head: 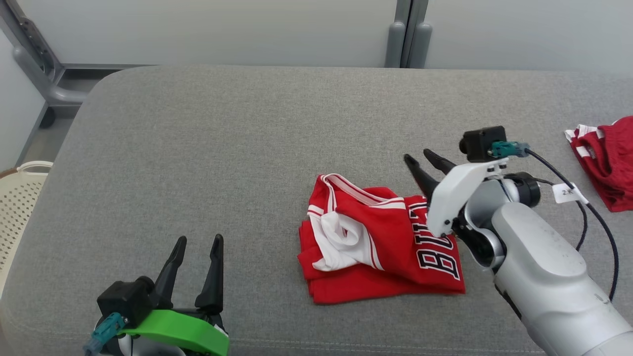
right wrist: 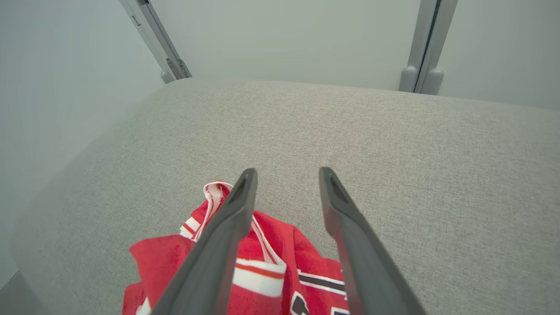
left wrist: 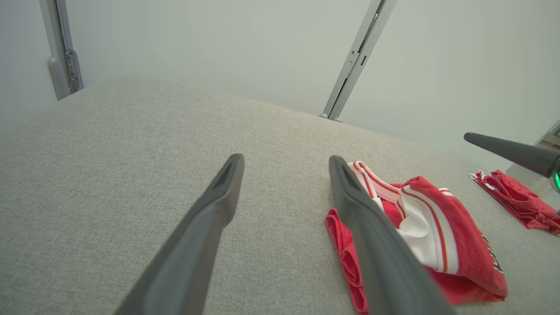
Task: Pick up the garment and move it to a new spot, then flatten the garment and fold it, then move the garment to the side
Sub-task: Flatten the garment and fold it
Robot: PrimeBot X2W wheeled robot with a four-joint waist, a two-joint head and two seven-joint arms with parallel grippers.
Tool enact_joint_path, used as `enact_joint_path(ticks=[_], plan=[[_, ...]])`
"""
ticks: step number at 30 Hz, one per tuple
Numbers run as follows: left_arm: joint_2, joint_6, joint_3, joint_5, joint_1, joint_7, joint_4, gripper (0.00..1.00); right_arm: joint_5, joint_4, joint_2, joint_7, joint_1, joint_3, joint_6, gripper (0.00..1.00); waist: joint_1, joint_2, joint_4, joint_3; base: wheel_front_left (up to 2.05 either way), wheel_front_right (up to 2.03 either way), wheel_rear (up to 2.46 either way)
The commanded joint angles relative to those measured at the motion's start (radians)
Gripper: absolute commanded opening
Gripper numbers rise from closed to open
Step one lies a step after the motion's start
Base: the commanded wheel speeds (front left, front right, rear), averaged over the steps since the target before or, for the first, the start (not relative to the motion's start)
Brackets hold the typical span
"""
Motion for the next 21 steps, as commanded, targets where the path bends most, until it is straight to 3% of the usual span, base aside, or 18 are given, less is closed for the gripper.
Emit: enact_joint_path(ticks=[1, 9, 21], plan=[[0.008, 0.005, 0.003, 0.004, -0.002, 0.003, -0.004, 1.0, -0.016, -0.002, -0.015, -0.009, 0.027, -0.021, 0.0, 0.0, 0.0, -0.0001, -0.001, 0.008, 0.0, 0.0, 0.0], [0.014, 0.009, 0.0, 0.008, -0.018, 0.007, -0.015, 1.0, -0.031, 0.012, -0.021, -0.013, 0.139, -0.097, 0.0, 0.0, 0.0, -0.0001, 0.007, 0.036, 0.0, 0.0, 0.0], [0.019, 0.009, -0.002, 0.011, -0.041, 0.011, -0.018, 1.0, -0.022, -0.01, 0.029, -0.042, 0.157, -0.012, 0.0, 0.0, 0.0, -0.0001, 0.034, 0.068, 0.0, 0.0, 0.0]])
